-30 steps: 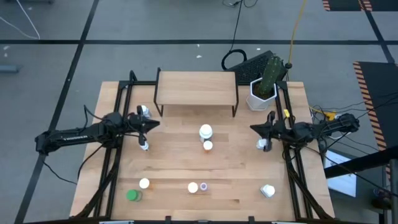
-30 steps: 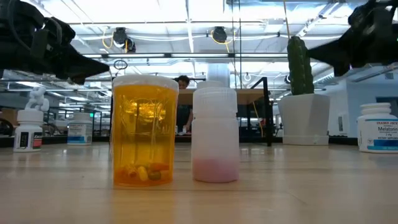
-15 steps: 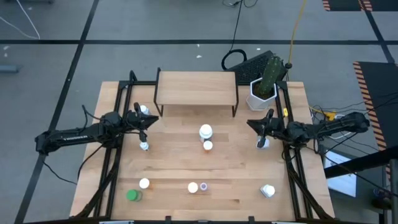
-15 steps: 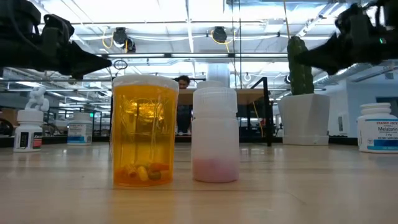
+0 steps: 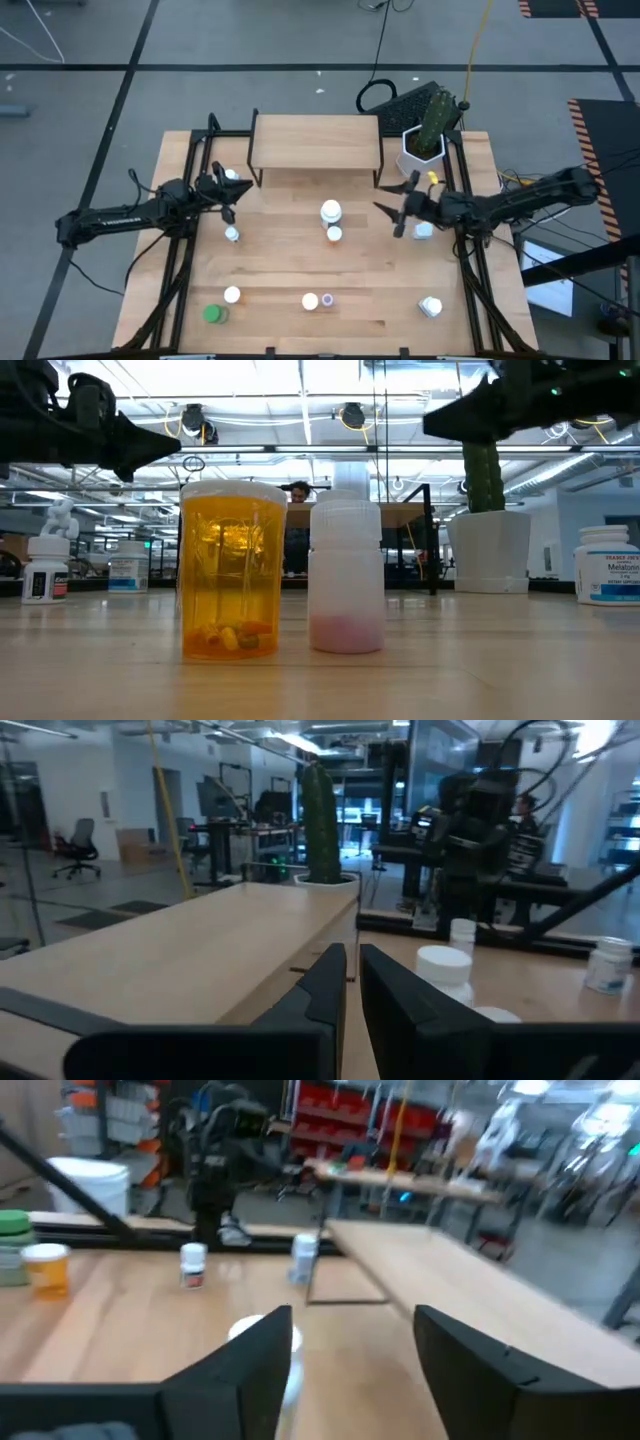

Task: Pick and place medicine bottles onto shelf by color
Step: Put the white purple pill bottle on the shelf

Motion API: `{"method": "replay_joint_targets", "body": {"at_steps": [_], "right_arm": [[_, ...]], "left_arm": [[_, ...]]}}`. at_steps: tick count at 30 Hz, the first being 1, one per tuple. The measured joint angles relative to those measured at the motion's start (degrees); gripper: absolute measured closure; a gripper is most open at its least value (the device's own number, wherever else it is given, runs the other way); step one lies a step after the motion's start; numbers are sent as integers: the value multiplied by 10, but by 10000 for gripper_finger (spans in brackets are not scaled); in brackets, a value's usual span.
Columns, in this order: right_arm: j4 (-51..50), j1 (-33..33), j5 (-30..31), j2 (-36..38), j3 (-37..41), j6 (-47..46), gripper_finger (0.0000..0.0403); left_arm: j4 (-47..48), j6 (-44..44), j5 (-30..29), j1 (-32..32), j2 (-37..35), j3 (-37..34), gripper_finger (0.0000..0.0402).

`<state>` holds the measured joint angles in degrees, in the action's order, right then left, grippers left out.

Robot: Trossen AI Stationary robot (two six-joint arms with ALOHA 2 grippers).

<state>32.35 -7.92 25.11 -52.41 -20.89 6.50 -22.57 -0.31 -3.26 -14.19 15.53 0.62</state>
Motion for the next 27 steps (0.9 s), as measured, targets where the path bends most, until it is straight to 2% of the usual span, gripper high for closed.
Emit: {"method": "replay_joint_targets", "body": {"at_steps": [3, 6, 13, 17, 20, 24, 27], "right_arm": [[-68, 8, -39, -47, -49, -34, 173], [-89, 16, -66, -93, -90, -30, 158], [-168, 70, -178, -192, -198, -19, 125], [-174, 103, -215, -237, -250, -41, 104], [-178, 125, -274, -253, -284, -57, 92], [-174, 143, -327, -280, -297, -60, 78], [-171, 147, -329, -305, -297, -46, 71]], "left_arm": [[-24, 2, -14, 0, 7, 0, 364], [-33, -11, -27, 0, 15, 0, 364], [40, -67, -22, 6, 52, 0, 364], [36, -50, -28, 8, 84, 0, 364], [-1, -18, -28, 7, 107, 0, 361], [-16, -17, -28, 7, 133, 0, 329], [-15, -17, -50, 7, 151, 0, 295]]}}
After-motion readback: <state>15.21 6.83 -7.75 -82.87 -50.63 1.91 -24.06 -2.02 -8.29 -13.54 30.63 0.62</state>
